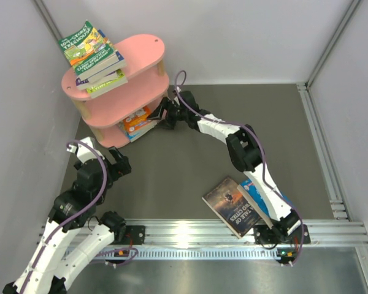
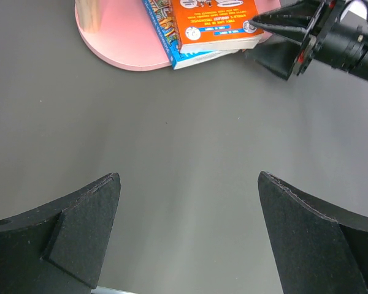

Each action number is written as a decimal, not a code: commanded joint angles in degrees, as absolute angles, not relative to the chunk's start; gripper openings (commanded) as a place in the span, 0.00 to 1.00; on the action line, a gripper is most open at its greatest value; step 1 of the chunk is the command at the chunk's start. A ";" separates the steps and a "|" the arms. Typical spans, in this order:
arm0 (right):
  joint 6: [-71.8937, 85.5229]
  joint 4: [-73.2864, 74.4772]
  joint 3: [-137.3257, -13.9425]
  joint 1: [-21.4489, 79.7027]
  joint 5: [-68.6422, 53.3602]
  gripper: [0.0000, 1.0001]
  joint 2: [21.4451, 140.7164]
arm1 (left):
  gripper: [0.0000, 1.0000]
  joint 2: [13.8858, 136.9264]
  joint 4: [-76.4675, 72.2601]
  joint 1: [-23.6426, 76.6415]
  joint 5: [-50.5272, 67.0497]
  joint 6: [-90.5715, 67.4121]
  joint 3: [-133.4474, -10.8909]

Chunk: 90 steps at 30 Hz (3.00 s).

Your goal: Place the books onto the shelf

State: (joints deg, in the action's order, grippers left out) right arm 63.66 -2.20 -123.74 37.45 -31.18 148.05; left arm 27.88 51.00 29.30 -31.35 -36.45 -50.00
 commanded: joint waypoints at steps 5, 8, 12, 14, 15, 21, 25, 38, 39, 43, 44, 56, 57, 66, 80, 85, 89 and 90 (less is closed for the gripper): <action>59.95 -11.69 -107.70 33.23 -33.31 0.79 134.31 | 0.99 27.34 48.16 29.44 -32.25 -35.95 -49.57; 56.62 -11.60 -99.45 31.21 -33.40 0.80 126.93 | 0.99 27.16 48.08 29.36 -32.34 -35.95 -49.57; 49.85 -6.08 -89.67 27.78 -31.38 0.81 116.13 | 0.99 27.60 47.81 29.36 -31.12 -35.25 -50.18; 44.07 1.64 -84.50 24.89 -29.45 0.81 108.92 | 0.99 28.04 46.94 29.36 -28.06 -35.07 -50.19; 42.29 4.11 -82.81 23.66 -27.27 0.81 104.20 | 0.99 28.65 45.45 29.36 -26.73 -35.85 -49.75; 32.79 21.34 -68.22 7.76 -19.88 0.81 90.55 | 0.99 38.28 28.15 29.62 -2.70 -44.88 -38.86; 30.24 31.17 -59.53 -2.00 -9.25 0.81 86.50 | 0.99 48.93 12.61 42.91 -7.24 -49.13 -36.29; 28.13 30.24 -40.61 -8.70 -11.69 0.81 79.72 | 0.99 87.62 -5.18 66.09 -2.37 -61.33 -45.35; 28.13 30.23 -40.08 -8.70 -11.78 0.81 79.11 | 0.99 89.02 -5.01 67.40 -2.29 -61.96 -45.35; 28.56 29.80 -37.54 -8.70 -13.18 0.81 77.35 | 0.99 90.44 -0.19 70.57 -5.35 -64.86 -45.97; 28.56 29.79 -37.18 -8.70 -13.36 0.81 77.00 | 0.99 89.83 1.48 71.10 -6.14 -65.91 -45.62; 29.00 27.33 -33.75 -8.26 -14.24 0.81 76.38 | 0.99 81.39 18.34 76.81 -15.64 -76.01 -43.94; 29.09 27.16 -33.66 -8.17 -14.24 0.81 76.29 | 0.99 80.95 19.59 77.25 -16.43 -76.55 -44.12; 30.49 26.98 -32.08 -5.89 -14.85 0.81 75.50 | 0.99 78.84 23.64 82.62 -22.15 -80.60 -43.86; 52.55 9.32 -19.96 23.11 -16.26 0.80 77.43 | 0.99 95.71 1.68 83.94 -14.59 -78.22 -47.11; 55.19 7.38 -19.07 25.05 -15.47 0.79 76.82 | 0.99 98.96 -2.11 83.32 -14.24 -77.87 -48.34; 57.74 4.85 -17.41 25.57 -13.01 0.77 74.71 | 0.99 100.19 -4.03 82.09 -13.98 -76.73 -50.18; 59.75 3.44 -16.88 26.62 -11.70 0.76 74.71 | 0.99 100.54 -4.74 81.83 -13.89 -76.12 -50.36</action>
State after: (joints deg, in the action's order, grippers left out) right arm 57.69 -3.99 -22.17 24.21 -20.18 72.77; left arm 96.09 5.41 83.29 -13.30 -76.49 -49.78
